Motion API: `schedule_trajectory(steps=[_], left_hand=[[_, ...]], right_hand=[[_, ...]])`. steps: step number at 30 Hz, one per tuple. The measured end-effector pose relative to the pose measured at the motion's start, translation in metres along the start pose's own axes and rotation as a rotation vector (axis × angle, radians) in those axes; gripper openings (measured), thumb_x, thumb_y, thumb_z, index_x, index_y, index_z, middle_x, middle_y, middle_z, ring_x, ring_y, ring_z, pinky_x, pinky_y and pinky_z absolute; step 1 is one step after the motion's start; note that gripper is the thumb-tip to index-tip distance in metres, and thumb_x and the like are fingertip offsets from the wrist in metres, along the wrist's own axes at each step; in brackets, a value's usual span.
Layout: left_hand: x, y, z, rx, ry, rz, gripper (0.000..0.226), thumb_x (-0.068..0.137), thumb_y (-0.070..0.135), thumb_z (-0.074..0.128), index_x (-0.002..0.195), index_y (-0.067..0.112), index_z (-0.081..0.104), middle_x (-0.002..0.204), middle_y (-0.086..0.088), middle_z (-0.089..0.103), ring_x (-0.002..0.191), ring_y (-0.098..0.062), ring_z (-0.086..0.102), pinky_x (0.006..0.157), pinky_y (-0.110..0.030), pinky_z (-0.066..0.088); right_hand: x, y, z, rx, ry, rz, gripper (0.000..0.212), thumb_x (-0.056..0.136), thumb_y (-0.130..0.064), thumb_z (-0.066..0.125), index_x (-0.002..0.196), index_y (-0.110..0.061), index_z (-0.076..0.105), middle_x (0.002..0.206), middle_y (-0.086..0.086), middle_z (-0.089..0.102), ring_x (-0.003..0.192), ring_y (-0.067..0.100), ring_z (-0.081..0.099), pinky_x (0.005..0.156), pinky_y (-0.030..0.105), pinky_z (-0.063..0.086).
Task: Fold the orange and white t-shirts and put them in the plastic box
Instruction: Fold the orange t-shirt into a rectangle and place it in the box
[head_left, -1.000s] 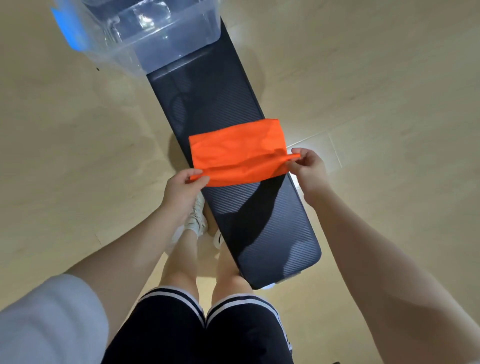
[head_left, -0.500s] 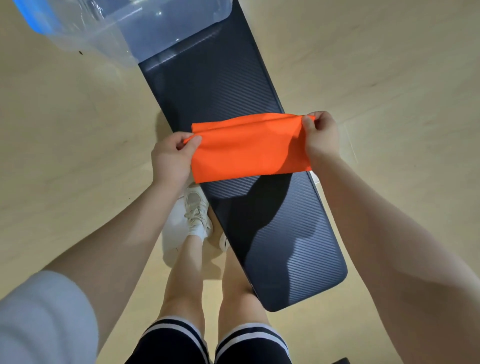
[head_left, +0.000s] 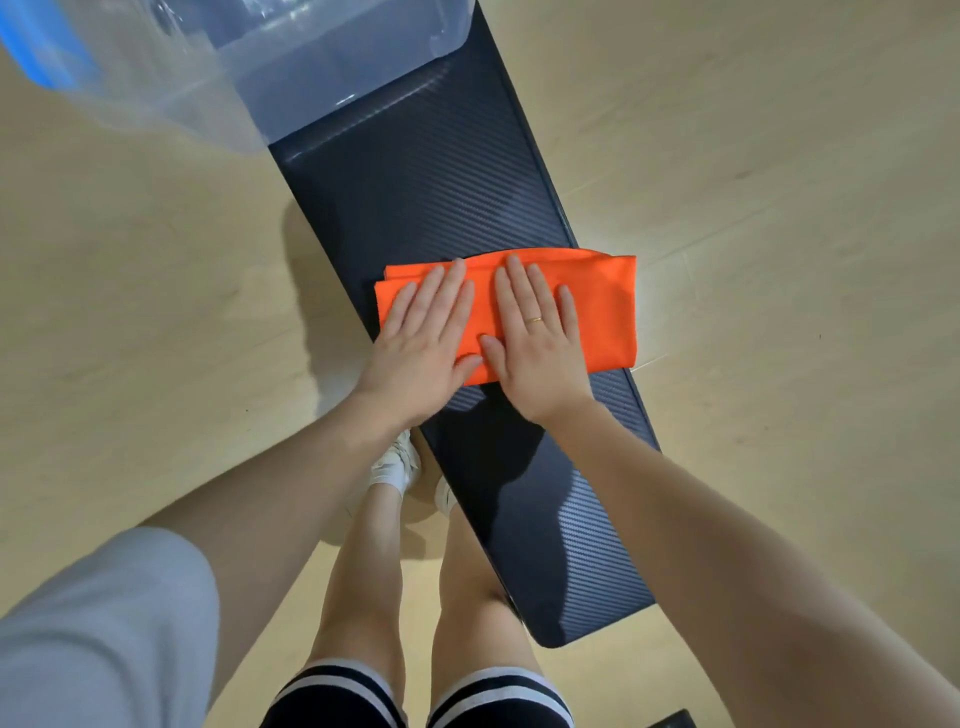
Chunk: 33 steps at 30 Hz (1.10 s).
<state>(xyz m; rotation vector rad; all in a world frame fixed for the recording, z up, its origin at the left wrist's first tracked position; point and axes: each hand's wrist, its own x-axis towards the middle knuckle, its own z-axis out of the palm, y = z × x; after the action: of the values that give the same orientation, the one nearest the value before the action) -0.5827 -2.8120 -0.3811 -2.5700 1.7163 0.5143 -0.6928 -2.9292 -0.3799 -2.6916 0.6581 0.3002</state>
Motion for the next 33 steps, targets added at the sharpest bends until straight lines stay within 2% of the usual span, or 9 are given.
schedule_trajectory(steps=[4, 7, 10, 13, 18, 21, 23, 27, 33], left_hand=[[0.011, -0.022, 0.001, -0.116, -0.108, -0.197, 0.083, 0.082, 0.059, 0.032, 0.146, 0.009, 0.016, 0.156, -0.015, 0.017, 0.143, -0.034, 0.018, 0.116, -0.045, 0.012], [0.011, -0.024, -0.008, -0.227, -0.115, -0.273, 0.081, 0.085, 0.051, 0.049, 0.146, 0.007, 0.019, 0.156, -0.014, 0.017, 0.143, -0.033, 0.016, 0.116, -0.046, 0.015], [0.013, -0.022, -0.020, -0.294, -0.070, -0.373, 0.072, 0.083, 0.044, 0.059, 0.139, 0.007, 0.034, 0.144, -0.016, 0.036, 0.131, -0.036, 0.034, 0.106, -0.046, 0.029], [0.019, -0.021, -0.030, -0.352, -0.154, -0.493, 0.058, 0.083, 0.041, 0.061, 0.129, 0.008, 0.046, 0.126, -0.016, 0.050, 0.119, -0.036, 0.041, 0.098, -0.044, 0.033], [0.005, -0.015, -0.068, -0.860, -0.214, -0.569, 0.033, 0.079, 0.021, 0.070, 0.107, 0.007, 0.060, 0.099, -0.010, 0.061, 0.093, -0.024, 0.056, 0.073, -0.024, 0.041], [-0.010, -0.012, -0.113, -1.090, -0.185, -0.599, 0.021, 0.079, 0.017, 0.070, 0.095, 0.015, 0.058, 0.079, 0.005, 0.058, 0.075, -0.012, 0.053, 0.064, -0.021, 0.040], [-0.020, -0.015, -0.143, -1.108, -0.088, -0.617, 0.019, 0.080, 0.019, 0.069, 0.094, 0.018, 0.056, 0.083, 0.004, 0.059, 0.077, -0.012, 0.054, 0.069, -0.025, 0.041], [-0.030, -0.031, -0.205, -1.154, 0.091, -0.650, 0.016, 0.082, 0.031, 0.065, 0.086, 0.038, 0.052, 0.090, 0.009, 0.060, 0.082, -0.008, 0.055, 0.078, -0.028, 0.042], [-0.003, -0.084, -0.277, -1.132, 0.293, -0.667, 0.012, 0.090, 0.021, 0.055, 0.101, 0.022, 0.052, 0.091, 0.008, 0.057, 0.088, -0.011, 0.053, 0.072, -0.015, 0.041]], right_hand=[[0.007, 0.030, -0.005, -0.116, -0.026, 0.118, 0.064, 0.092, -0.048, 0.029, 0.147, -0.017, 0.019, 0.156, 0.004, 0.020, 0.144, 0.025, 0.018, 0.113, 0.043, -0.001], [0.002, 0.053, -0.016, 0.015, -0.076, 0.406, 0.064, 0.095, -0.046, 0.030, 0.149, -0.019, 0.008, 0.159, 0.004, 0.007, 0.146, 0.025, 0.006, 0.116, 0.043, -0.003], [-0.006, 0.071, -0.027, 0.491, -0.088, 0.739, 0.064, 0.095, -0.036, 0.042, 0.148, -0.013, 0.014, 0.152, 0.013, 0.027, 0.139, 0.030, 0.028, 0.115, 0.044, 0.023], [-0.007, 0.069, -0.037, 0.763, -0.137, 0.911, 0.040, 0.093, -0.028, 0.048, 0.127, -0.008, 0.047, 0.118, 0.012, 0.059, 0.112, 0.030, 0.055, 0.091, 0.039, 0.045], [-0.005, 0.050, -0.064, 0.770, -0.229, 0.855, 0.024, 0.089, -0.020, 0.055, 0.105, -0.002, 0.058, 0.097, 0.013, 0.061, 0.087, 0.024, 0.054, 0.075, 0.033, 0.042], [-0.002, 0.035, -0.099, 0.866, -0.155, 0.803, 0.020, 0.088, -0.019, 0.056, 0.101, -0.004, 0.057, 0.093, 0.009, 0.059, 0.086, 0.024, 0.054, 0.079, 0.039, 0.044], [0.002, 0.023, -0.131, 0.996, -0.068, 0.759, 0.004, 0.086, -0.015, 0.058, 0.088, -0.012, 0.057, 0.086, 0.007, 0.058, 0.083, 0.023, 0.053, 0.079, 0.041, 0.045], [0.025, -0.007, -0.199, 1.140, 0.041, 0.637, 0.018, 0.083, -0.007, 0.059, 0.072, -0.021, 0.054, 0.069, 0.001, 0.055, 0.070, 0.021, 0.051, 0.066, 0.035, 0.042], [0.101, -0.056, -0.266, 1.242, 0.197, 0.553, 0.025, 0.086, -0.006, 0.058, 0.073, -0.026, 0.050, 0.069, -0.004, 0.050, 0.064, 0.010, 0.047, 0.061, 0.022, 0.039]])
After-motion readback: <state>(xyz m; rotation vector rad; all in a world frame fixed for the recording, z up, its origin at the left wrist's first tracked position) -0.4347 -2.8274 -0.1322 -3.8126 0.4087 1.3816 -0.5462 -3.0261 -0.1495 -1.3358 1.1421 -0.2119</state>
